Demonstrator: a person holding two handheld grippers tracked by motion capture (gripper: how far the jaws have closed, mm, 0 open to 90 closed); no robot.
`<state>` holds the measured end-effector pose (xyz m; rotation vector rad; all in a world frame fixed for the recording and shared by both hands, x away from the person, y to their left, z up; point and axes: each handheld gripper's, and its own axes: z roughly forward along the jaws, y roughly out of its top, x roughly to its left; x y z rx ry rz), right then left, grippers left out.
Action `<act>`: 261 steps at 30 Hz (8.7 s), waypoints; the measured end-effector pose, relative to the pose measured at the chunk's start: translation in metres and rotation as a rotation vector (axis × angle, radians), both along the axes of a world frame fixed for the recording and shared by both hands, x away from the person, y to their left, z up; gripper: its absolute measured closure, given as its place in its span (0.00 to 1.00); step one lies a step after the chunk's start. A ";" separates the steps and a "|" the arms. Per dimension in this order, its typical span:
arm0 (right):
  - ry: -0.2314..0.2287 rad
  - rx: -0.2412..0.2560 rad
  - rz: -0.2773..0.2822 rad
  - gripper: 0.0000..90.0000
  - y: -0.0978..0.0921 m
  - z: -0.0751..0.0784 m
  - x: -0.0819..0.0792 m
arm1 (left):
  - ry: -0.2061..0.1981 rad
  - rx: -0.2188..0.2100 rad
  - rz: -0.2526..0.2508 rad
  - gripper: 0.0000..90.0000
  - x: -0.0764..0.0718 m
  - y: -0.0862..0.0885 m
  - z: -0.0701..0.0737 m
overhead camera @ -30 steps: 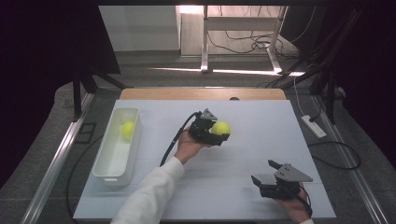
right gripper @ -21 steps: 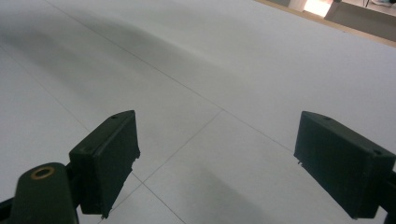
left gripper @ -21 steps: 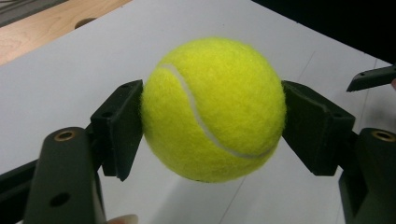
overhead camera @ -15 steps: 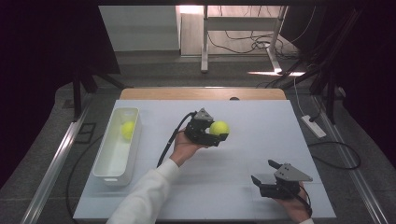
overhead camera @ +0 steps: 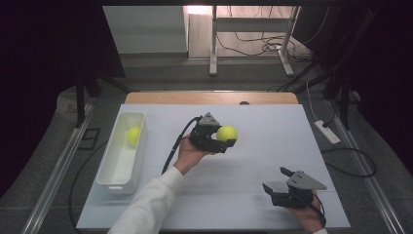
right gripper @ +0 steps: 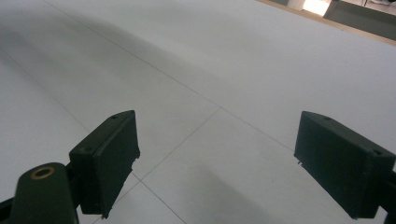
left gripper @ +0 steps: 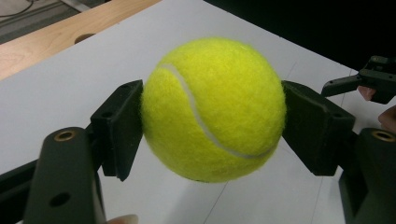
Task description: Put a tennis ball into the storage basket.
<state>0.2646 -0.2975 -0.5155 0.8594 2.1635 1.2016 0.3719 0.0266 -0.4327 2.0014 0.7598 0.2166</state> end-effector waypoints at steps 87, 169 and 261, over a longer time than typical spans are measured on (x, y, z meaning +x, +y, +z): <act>-0.005 -0.009 -0.009 0.15 0.001 0.000 0.000 | -0.051 -0.051 0.100 0.30 -0.040 0.082 0.024; -0.007 -0.008 -0.006 0.15 0.003 0.000 -0.001 | -0.076 -0.076 0.270 0.30 -0.081 0.178 0.035; -0.009 -0.020 0.001 0.15 0.004 0.000 -0.001 | 0.098 0.077 0.562 0.29 -0.063 0.268 -0.005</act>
